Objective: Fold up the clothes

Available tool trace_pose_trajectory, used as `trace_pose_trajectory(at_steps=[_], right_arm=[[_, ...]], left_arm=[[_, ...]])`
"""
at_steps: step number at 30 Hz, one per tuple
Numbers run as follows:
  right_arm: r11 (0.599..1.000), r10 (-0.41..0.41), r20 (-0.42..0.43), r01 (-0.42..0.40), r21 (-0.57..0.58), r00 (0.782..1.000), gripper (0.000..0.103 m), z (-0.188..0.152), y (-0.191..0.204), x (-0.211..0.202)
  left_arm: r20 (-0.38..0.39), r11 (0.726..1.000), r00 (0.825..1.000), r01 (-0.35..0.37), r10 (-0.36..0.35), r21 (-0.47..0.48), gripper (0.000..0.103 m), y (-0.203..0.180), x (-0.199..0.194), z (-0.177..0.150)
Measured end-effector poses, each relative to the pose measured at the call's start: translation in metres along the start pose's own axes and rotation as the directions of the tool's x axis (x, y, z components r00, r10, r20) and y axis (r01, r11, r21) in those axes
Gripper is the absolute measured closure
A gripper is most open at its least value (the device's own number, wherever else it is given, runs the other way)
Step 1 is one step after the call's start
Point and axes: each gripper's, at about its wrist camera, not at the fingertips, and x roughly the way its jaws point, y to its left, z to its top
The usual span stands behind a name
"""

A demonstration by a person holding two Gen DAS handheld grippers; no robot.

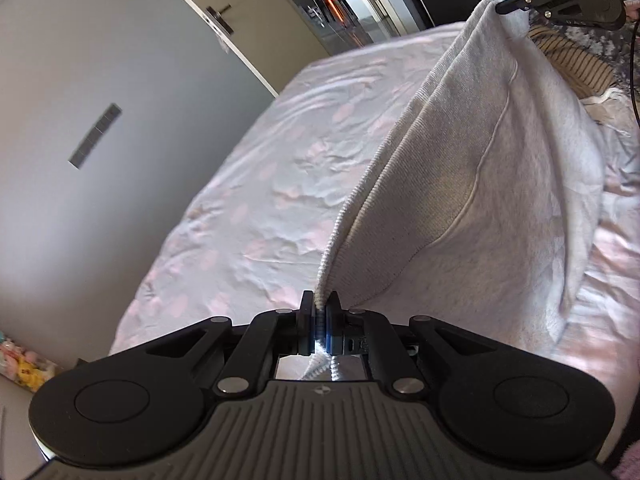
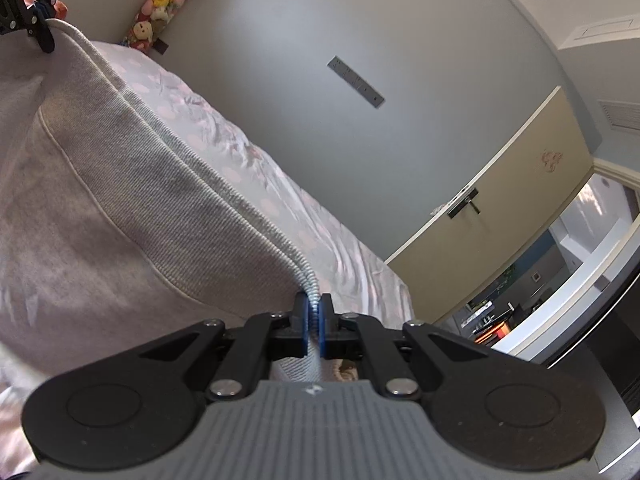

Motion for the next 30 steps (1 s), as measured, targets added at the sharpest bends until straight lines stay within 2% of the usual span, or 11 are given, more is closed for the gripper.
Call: trace_pose_trajectory(at_steps=[4,8,12,17,21,24,26,29,30], right_arm=[[0.999,0.041,-0.062,-0.041,0.004,0.997,0.098,-0.002,0.01,0.078],[0.995,0.097,-0.136,-0.095,0.024,0.986,0.098,-0.011,0.029,0.154],[0.99,0.139,-0.187,-0.133,0.043,0.973,0.098,-0.023,0.052,0.209],[0.984,0.177,-0.228,-0.164,0.075,0.958,0.098,-0.042,0.069,0.251],[0.977,0.207,-0.26,-0.185,0.107,0.943,0.098,-0.056,0.082,0.276],[0.973,0.221,-0.277,-0.194,0.121,0.935,0.097,-0.058,0.088,0.284],[0.972,0.223,-0.284,-0.193,0.131,0.933,0.096,-0.058,0.087,0.283],[0.973,0.198,-0.274,-0.156,0.167,0.941,0.084,-0.051,0.074,0.27],[0.972,0.187,-0.262,-0.139,0.192,0.947,0.071,-0.047,0.067,0.263]], left_arm=[[-0.062,0.996,0.994,0.086,-0.087,-0.026,0.1,0.022,0.075,-0.001],[-0.119,0.986,0.98,0.156,-0.162,-0.058,0.1,0.031,0.142,-0.015],[-0.153,0.974,0.964,0.201,-0.215,-0.102,0.1,0.036,0.184,-0.037],[-0.176,0.962,0.951,0.232,-0.256,-0.146,0.1,0.041,0.223,-0.048],[-0.194,0.953,0.941,0.246,-0.279,-0.175,0.1,0.035,0.247,-0.053],[-0.196,0.952,0.941,0.241,-0.277,-0.191,0.098,0.034,0.249,-0.054],[-0.197,0.952,0.943,0.227,-0.268,-0.207,0.091,0.038,0.245,-0.052],[-0.177,0.946,0.951,0.203,-0.252,-0.252,0.082,0.051,0.226,-0.048],[-0.163,0.942,0.955,0.196,-0.246,-0.272,0.079,0.057,0.217,-0.047]])
